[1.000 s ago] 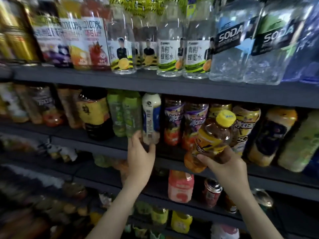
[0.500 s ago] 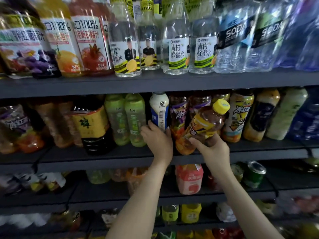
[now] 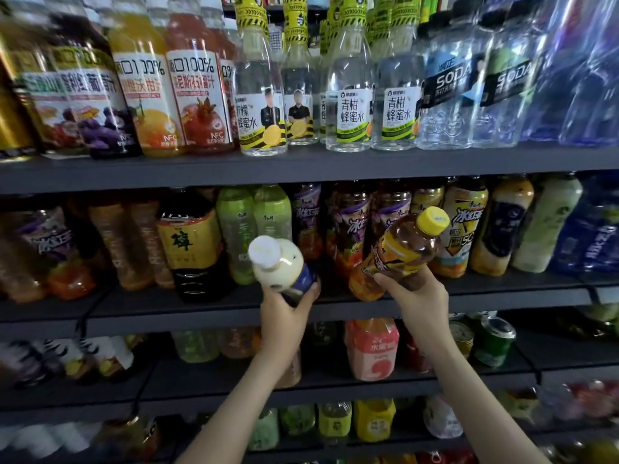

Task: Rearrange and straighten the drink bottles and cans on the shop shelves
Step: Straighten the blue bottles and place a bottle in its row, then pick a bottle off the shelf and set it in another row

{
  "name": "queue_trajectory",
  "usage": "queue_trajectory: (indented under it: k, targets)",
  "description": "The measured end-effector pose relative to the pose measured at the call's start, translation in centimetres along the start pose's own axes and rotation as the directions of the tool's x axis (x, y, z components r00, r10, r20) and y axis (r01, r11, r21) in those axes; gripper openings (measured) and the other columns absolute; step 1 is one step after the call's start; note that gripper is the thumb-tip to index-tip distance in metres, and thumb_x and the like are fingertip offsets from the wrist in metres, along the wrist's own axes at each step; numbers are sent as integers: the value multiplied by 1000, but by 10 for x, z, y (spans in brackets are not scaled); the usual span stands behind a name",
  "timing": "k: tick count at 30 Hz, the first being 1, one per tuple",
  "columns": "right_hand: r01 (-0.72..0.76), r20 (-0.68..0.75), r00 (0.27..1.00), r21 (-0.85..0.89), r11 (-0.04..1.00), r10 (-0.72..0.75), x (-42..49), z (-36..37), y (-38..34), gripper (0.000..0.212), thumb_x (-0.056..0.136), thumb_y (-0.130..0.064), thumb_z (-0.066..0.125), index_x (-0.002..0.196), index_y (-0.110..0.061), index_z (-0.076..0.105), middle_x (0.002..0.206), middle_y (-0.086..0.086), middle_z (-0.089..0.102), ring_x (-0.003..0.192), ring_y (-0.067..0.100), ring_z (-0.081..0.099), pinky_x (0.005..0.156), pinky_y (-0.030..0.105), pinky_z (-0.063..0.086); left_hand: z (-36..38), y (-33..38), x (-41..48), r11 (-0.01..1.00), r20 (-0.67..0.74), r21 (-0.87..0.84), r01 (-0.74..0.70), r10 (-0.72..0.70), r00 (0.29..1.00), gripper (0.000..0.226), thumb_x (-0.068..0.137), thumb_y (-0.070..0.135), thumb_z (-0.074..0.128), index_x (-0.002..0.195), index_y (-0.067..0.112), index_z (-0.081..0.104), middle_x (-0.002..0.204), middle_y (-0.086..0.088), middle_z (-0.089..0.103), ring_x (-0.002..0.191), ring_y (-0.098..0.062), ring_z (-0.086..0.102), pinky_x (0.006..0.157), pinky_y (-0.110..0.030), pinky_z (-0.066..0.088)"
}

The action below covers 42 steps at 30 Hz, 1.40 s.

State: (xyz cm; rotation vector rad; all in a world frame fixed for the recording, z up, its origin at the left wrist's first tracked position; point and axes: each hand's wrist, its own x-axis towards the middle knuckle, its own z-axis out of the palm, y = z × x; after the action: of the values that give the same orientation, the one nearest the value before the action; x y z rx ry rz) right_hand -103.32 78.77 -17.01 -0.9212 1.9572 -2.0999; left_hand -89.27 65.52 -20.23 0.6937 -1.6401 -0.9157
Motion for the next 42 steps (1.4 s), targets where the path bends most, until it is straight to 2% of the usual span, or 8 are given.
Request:
queue_trajectory:
  k: [2, 6, 13, 22, 27, 33, 37, 42]
  targets:
    - [14, 32, 999, -5, 1000, -14, -1, 5, -2, 25, 77, -15, 80, 93, -26, 65, 87, -17, 70, 79, -10, 64, 65, 5, 47, -9, -3, -2, 1000, 10, 7, -22, 22, 1000, 22, 79, 11, 76, 92, 21, 61, 86, 7, 65, 87, -3, 64, 73, -2, 42]
    - [69, 117, 991, -65, 995, -61, -1, 20, -6, 30, 78, -13, 79, 100, -26, 63, 90, -16, 69, 80, -14, 61, 67, 5, 46, -22, -1, 1, 999, 18, -26, -22, 23, 1000, 39, 79, 5, 74, 97, 30, 51, 96, 16, 59, 90, 14, 57, 78, -2, 41]
    - [118, 110, 988, -85, 989, -108, -6, 33, -2, 33, 77, -16, 80, 104, -24, 64, 93, -17, 69, 88, -10, 62, 73, 8, 47, -23, 6, 11, 996, 72, 84, -19, 13, 997, 48, 74, 15, 80, 109, 16, 47, 101, 6, 56, 93, -6, 54, 73, 1, 37]
    - [27, -28, 999, -65, 998, -28, 2, -4, -1, 26, 76, -21, 80, 100, -19, 71, 90, -12, 74, 85, -3, 66, 74, 17, 53, 23, 14, 29, 958, 83, 283, 44, -70, 994, 62, 76, 37, 77, 123, 5, 52, 114, -10, 53, 107, -25, 53, 79, -24, 39]
    - [-8, -79, 997, -61, 998, 3, 7, -32, 1, 20, 76, -19, 80, 95, -21, 73, 87, -15, 73, 82, -7, 66, 68, 11, 51, 46, 17, 32, 955, 19, 291, 48, -55, 998, 71, 81, 28, 75, 137, 0, 40, 126, -17, 48, 119, -28, 46, 88, -20, 32]
    - [-19, -125, 992, -113, 993, 5, 14, -63, 0, 28, 76, -20, 81, 101, -23, 71, 88, -17, 71, 79, -14, 62, 65, 2, 46, 68, 14, 31, 890, -19, 456, 30, -24, 1000, 85, 87, 21, 67, 147, -8, 13, 139, -28, 33, 128, -38, 35, 108, -40, 35]
    - [-35, -160, 987, -122, 992, 15, 22, -85, 2, 24, 76, -19, 80, 98, -20, 70, 84, -16, 69, 71, -18, 59, 61, 1, 43, 93, 44, 1, 838, -40, 538, -89, 130, 991, 95, 76, 16, 73, 147, -2, 13, 142, -28, 28, 130, -41, 30, 109, -51, 31]
    - [-59, -193, 981, -124, 990, 34, 35, -107, 4, 24, 75, -19, 81, 97, -17, 72, 84, -11, 71, 71, -15, 61, 60, 2, 44, 139, 62, -20, 848, 208, 419, -325, 259, 943, 69, 77, 13, 75, 134, 8, 36, 129, -18, 45, 118, -33, 48, 95, -44, 48]
